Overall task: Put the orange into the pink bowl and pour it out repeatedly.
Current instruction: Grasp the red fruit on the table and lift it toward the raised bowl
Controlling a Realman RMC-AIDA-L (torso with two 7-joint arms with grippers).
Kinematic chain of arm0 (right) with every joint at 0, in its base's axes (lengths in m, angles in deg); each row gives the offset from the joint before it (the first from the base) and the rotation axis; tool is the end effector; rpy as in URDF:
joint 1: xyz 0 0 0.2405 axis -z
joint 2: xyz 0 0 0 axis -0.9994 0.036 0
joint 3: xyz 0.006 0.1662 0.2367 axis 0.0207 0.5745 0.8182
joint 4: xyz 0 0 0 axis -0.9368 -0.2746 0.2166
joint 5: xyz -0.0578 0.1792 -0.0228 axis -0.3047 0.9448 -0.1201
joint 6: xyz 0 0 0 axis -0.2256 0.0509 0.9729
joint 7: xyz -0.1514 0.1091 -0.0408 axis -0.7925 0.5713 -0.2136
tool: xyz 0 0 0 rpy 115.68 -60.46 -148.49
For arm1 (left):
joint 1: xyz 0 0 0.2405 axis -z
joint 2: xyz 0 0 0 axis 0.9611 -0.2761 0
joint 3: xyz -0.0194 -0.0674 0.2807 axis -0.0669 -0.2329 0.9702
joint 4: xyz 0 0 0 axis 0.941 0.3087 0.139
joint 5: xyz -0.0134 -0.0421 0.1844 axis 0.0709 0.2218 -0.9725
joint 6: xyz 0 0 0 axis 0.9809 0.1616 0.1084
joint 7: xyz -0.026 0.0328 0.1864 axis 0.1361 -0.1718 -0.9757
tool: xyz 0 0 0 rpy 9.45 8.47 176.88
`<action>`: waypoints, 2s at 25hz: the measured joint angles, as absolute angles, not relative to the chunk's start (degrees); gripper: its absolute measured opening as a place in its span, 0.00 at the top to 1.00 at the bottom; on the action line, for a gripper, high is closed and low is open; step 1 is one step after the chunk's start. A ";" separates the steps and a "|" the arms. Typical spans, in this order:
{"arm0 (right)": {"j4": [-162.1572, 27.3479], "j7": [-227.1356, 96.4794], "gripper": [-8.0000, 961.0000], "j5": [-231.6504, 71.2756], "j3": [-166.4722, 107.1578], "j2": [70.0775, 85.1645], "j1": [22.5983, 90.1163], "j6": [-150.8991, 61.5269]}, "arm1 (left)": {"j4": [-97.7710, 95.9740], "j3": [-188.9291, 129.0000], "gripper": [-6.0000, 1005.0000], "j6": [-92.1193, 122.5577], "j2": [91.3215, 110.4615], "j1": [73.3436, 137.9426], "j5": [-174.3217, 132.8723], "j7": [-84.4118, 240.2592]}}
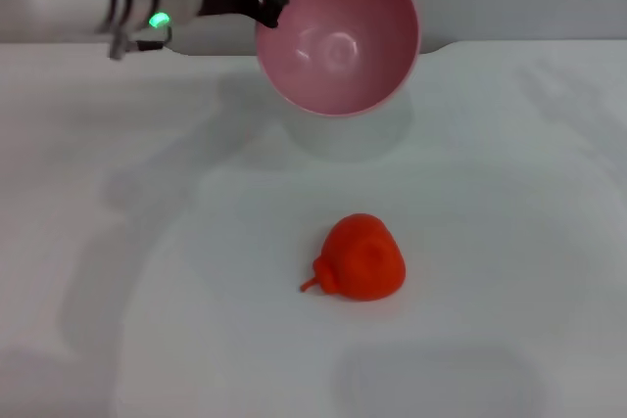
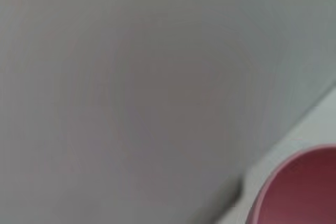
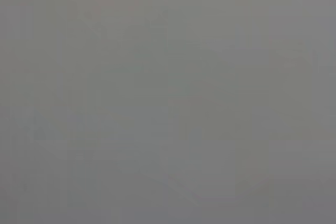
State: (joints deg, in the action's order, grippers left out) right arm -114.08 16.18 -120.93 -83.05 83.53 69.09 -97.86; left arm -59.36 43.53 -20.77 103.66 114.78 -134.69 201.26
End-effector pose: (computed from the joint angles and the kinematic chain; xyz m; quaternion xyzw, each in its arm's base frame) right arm 0.2351 0.4066 0.0636 -0.7230 0.2957 0.5035 0.3692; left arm -0.1576 0.4818 -0.0509 -0.9168 -0.1759 -0.0841 0.3486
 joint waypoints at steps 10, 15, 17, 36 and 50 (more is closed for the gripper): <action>-105.77 25.11 0.53 -132.23 -81.27 79.80 67.58 -93.50 | -55.94 17.96 0.95 -47.51 99.99 120.64 -134.91 198.37; -105.49 41.72 0.53 -158.37 -81.62 78.32 62.18 -92.06 | -55.97 15.40 0.95 -51.65 99.09 119.31 -134.88 198.76; -105.86 45.14 0.53 -166.82 -81.96 78.74 58.83 -93.99 | -55.96 15.31 0.95 -52.38 99.01 118.97 -134.86 198.83; -111.13 51.63 0.56 -186.33 -100.44 83.92 44.97 -106.09 | -55.36 15.45 0.95 -53.08 100.01 115.19 -134.76 200.11; -108.64 56.23 0.62 -187.69 -102.53 83.67 44.61 -106.15 | -55.37 15.10 0.95 -52.38 100.12 115.13 -134.65 200.13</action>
